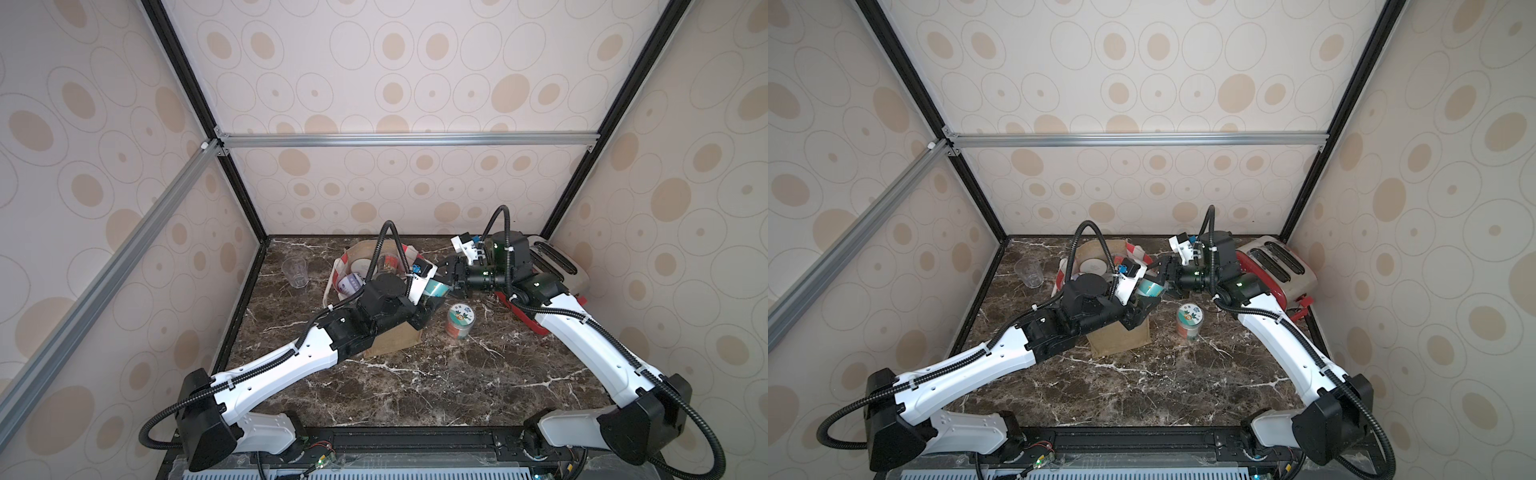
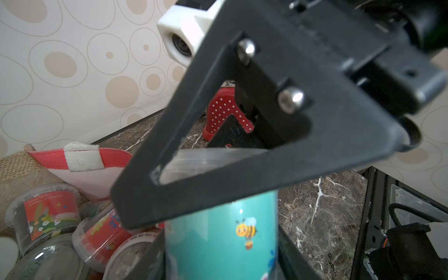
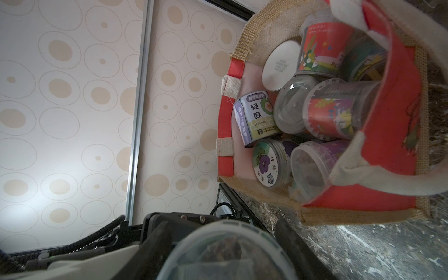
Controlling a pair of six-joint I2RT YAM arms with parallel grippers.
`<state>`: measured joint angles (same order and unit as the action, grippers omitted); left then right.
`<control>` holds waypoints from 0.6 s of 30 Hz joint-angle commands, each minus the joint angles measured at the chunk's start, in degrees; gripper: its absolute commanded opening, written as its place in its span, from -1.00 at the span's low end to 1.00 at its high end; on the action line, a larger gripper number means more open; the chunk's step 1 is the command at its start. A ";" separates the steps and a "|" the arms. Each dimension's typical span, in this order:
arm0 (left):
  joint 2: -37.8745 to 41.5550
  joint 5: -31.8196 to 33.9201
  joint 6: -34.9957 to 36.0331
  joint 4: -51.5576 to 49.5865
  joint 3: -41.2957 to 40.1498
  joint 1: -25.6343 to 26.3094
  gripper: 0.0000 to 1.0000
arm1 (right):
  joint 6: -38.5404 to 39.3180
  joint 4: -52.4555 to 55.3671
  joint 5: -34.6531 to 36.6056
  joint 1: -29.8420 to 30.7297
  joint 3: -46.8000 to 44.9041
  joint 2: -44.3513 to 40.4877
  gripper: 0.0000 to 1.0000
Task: Take out the seed jars from the canvas bag
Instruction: Pick up the seed jar from the canvas bag.
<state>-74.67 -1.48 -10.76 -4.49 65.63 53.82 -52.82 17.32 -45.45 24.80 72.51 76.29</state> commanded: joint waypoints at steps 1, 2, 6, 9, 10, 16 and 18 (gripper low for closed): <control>-0.46 0.95 0.90 2.17 3.15 0.58 0.19 | -0.18 -1.08 -0.52 0.53 -0.95 -0.42 0.28; -0.41 1.00 0.75 2.07 3.19 0.58 0.29 | 0.13 -0.71 -0.16 0.52 -1.05 -0.52 0.28; -0.26 1.93 0.24 1.43 3.01 0.58 0.74 | 1.90 1.43 2.31 0.20 -1.00 -0.79 0.28; 0.38 2.76 -0.39 0.41 2.74 0.56 0.97 | 3.66 3.15 4.45 -0.88 -1.27 -1.00 0.27; 0.67 3.48 -0.70 -0.10 2.66 0.58 0.97 | 4.78 4.26 5.58 -1.36 -1.38 -1.17 0.27; 2.31 7.50 -2.57 -5.33 3.80 0.58 0.97 | 16.42 16.67 19.65 -5.50 -0.93 -1.74 0.25; 2.45 8.85 -3.08 -7.27 4.74 0.45 0.97 | 18.60 18.24 23.69 -7.70 -2.60 -2.31 0.23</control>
<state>-74.04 4.32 -12.60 -8.49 66.54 53.91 -40.62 29.32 -30.72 19.29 71.22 75.90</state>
